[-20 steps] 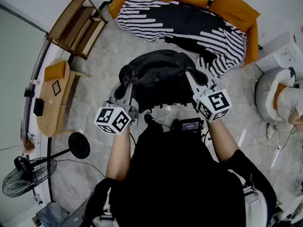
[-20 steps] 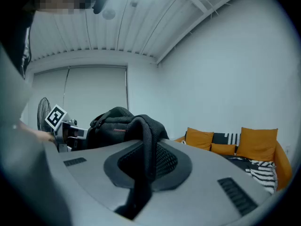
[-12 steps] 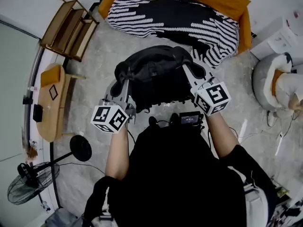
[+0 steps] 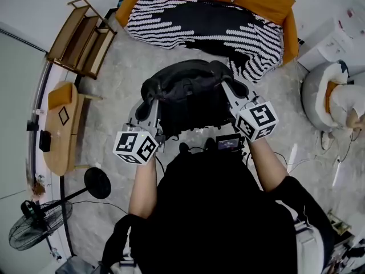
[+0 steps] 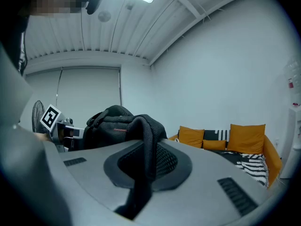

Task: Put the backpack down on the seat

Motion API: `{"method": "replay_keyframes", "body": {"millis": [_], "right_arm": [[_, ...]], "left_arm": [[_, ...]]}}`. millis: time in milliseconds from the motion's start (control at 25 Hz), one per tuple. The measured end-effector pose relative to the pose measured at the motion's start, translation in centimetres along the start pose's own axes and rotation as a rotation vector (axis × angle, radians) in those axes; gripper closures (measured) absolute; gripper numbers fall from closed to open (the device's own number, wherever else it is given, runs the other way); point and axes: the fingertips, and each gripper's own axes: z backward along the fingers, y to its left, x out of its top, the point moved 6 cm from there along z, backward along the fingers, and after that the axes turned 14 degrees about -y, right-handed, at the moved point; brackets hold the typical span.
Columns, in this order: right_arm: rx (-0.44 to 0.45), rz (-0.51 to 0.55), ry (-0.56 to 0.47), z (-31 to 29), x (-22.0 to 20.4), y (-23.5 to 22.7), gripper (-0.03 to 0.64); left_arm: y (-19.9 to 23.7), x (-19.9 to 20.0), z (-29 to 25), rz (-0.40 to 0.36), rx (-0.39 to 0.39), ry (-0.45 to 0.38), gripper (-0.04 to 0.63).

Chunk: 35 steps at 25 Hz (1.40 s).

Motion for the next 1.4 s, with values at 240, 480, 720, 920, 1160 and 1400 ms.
{"method": "replay_keyframes", "body": {"millis": [240, 480, 720, 920, 1160, 1400], "right_arm": [[0.018, 0.01, -0.008, 0.1, 0.6, 0.5, 0.572], [0.035, 0.006, -0.021, 0.4, 0.9, 0.7, 0.572], [0.05, -0.009, -0.026, 1.1, 1.3, -0.2, 0.572], [0.077, -0.023, -0.027, 1.5, 1.2, -1.3, 0.572], [0.104, -0.03, -0.029, 1.2, 1.1, -2.1, 0.572], [0.132, -0.001, -0.036, 1.1, 1.1, -2.4, 0.572]], "left_arm": [[-0.3, 0.7, 0.6, -0.002, 0.005, -0.013, 0.563], [-0.6, 1.1, 0.8, -0.015, 0.003, -0.02, 0.563], [-1.7, 1.0, 0.4, -0.036, 0.011, -0.015, 0.563], [-2.5, 0.3, 0.1, -0.03, 0.036, -0.011, 0.563], [-3.0, -0.3, 0.0, -0.022, 0.063, -0.016, 0.563], [-3.1, -0.7, 0.0, -0.012, 0.078, -0.033, 0.563]]}}
